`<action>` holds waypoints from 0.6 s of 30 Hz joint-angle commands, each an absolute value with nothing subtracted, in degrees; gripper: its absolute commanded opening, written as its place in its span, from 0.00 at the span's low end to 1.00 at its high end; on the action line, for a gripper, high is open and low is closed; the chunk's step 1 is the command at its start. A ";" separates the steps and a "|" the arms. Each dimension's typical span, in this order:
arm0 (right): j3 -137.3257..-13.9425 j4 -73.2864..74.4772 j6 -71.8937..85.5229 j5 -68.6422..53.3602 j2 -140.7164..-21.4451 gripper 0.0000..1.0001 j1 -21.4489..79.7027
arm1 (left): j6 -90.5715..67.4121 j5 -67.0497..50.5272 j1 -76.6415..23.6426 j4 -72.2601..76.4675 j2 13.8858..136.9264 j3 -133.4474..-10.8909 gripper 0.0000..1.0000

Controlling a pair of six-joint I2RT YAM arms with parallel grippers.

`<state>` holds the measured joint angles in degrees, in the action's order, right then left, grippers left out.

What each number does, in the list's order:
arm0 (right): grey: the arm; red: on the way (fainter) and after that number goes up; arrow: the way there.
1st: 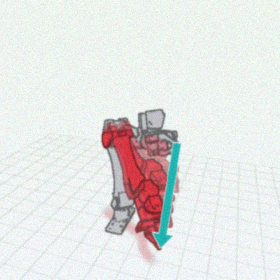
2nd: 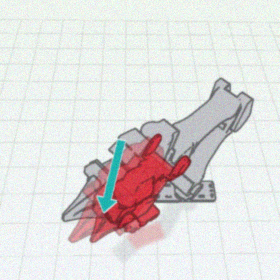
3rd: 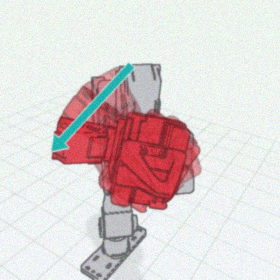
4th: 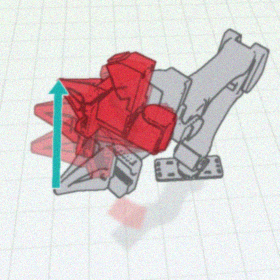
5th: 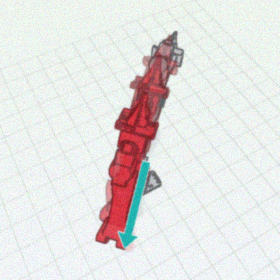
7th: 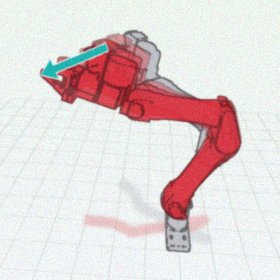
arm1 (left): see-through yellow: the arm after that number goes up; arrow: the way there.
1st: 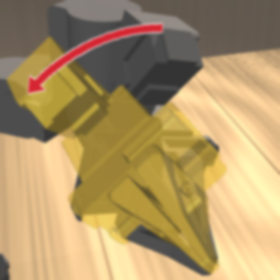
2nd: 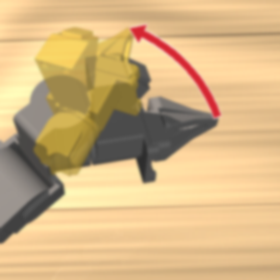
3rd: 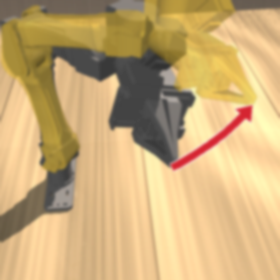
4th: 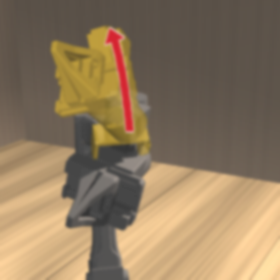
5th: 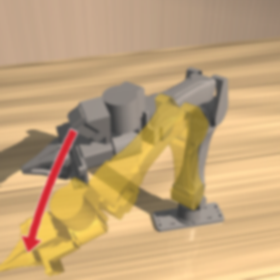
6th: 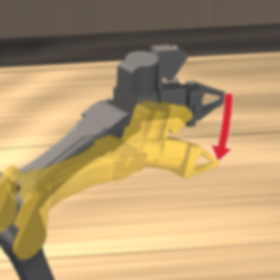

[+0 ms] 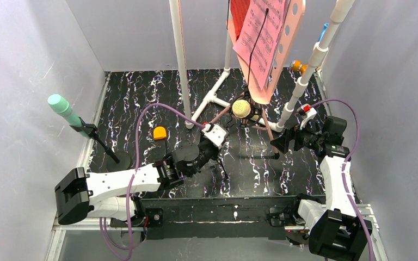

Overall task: Pack up the instrument practice props
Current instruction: Place the microphone stand with the microphone at the center of the board.

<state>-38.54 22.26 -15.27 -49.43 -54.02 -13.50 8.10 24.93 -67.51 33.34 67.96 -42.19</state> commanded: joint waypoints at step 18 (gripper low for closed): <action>-38.33 20.21 -16.13 -50.41 -53.76 1.00 -13.83 | 1.85 32.50 -68.38 44.30 71.13 -43.09 0.00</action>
<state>-38.52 22.26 -15.27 -49.43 -54.02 -13.50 2.52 30.26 -67.90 37.56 71.20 -42.15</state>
